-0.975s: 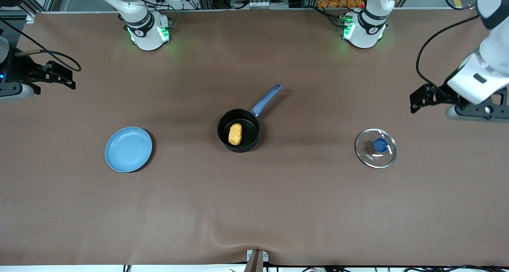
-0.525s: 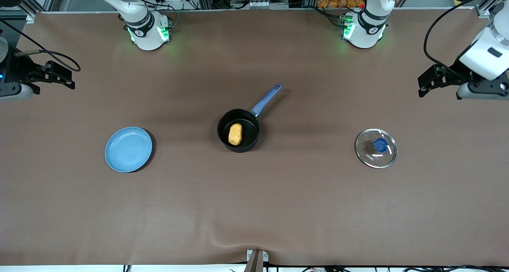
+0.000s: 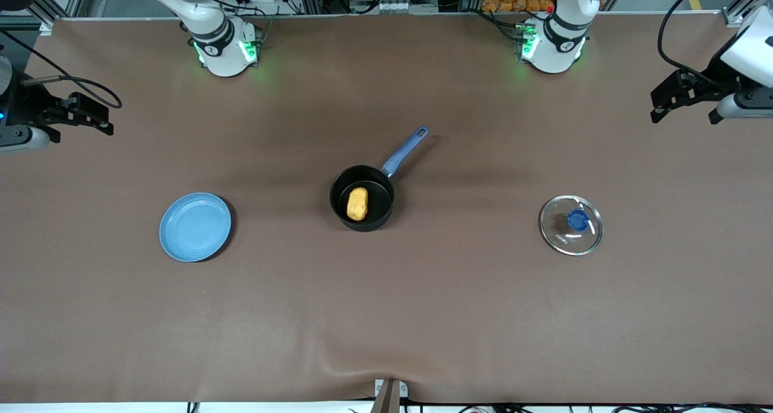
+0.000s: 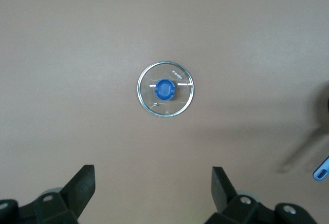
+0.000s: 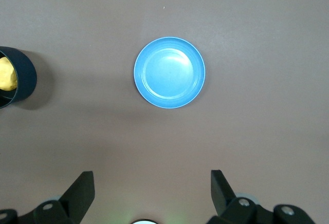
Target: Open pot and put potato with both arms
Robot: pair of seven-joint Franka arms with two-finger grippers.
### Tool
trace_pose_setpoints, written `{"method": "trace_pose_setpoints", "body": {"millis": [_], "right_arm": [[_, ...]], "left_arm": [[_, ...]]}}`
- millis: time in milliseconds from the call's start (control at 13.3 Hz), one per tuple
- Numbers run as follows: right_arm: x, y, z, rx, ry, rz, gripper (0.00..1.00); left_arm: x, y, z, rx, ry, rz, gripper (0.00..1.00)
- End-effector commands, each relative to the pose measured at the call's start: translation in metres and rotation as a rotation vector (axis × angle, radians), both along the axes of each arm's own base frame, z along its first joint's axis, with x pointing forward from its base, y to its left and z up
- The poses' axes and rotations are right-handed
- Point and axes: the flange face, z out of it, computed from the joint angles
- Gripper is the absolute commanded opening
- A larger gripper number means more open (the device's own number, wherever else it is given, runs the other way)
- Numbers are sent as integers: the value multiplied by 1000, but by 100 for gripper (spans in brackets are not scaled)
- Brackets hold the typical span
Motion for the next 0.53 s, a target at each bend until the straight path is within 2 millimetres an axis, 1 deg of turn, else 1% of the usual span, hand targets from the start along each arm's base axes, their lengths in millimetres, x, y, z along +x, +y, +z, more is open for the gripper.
{"method": "trace_pose_setpoints", "body": {"millis": [0,450], "right_arm": [[-3,-2,3,-9,2,-7,100],[-4,-3,3,-9,4,-9,100]], "left_arm": [[-4,2,9,8,-9,7,100],[-4,0,8,9,-6,3,100]]}}
